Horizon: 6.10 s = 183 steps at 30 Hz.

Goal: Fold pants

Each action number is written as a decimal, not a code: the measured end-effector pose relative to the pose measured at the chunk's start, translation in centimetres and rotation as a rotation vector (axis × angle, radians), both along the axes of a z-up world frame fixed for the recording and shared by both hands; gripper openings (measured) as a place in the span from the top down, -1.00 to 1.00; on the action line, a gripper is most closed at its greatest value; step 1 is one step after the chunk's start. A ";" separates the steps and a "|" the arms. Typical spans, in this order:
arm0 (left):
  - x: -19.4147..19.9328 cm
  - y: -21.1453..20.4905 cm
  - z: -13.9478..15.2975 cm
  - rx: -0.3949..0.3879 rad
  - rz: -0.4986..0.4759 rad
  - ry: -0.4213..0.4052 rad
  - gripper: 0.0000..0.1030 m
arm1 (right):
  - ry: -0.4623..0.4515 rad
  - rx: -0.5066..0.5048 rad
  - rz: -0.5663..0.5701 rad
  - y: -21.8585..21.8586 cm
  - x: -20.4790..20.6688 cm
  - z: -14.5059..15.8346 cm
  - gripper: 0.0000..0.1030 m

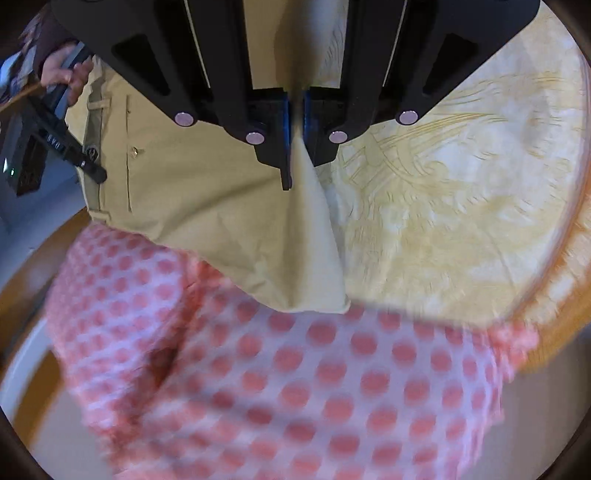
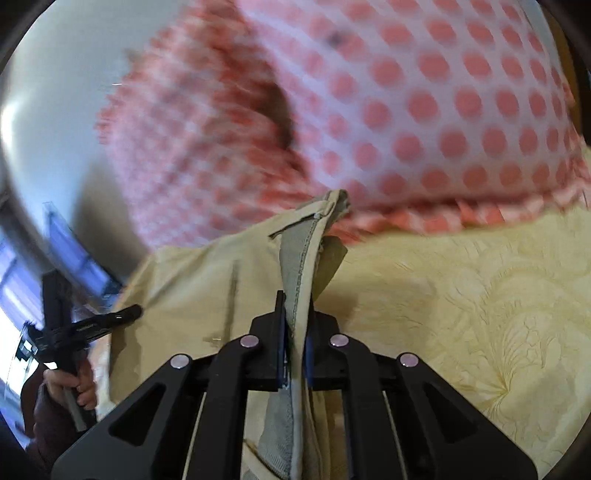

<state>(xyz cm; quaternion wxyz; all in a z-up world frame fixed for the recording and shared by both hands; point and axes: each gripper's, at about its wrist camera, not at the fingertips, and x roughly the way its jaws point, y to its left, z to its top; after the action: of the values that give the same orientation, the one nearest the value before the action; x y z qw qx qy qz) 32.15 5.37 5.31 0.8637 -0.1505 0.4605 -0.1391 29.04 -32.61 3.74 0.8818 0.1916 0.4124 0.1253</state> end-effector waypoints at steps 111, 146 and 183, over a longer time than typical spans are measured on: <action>-25.4 -1.6 -4.6 0.392 0.059 -0.289 -0.97 | -0.173 -0.446 -0.121 12.8 -22.9 -3.7 -0.97; -25.2 -1.7 -4.4 0.390 0.060 -0.297 -0.97 | -0.174 -0.447 -0.122 12.8 -22.9 -3.7 -0.97; -25.3 -1.8 -4.5 0.391 0.063 -0.295 -0.97 | -0.176 -0.447 -0.122 12.8 -22.9 -3.8 -0.97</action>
<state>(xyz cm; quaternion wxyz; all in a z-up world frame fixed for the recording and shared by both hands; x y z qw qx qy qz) 6.90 3.61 0.76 0.9383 0.0272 0.3424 -0.0406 6.14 -19.77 -0.03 0.9407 0.0049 0.3391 -0.0064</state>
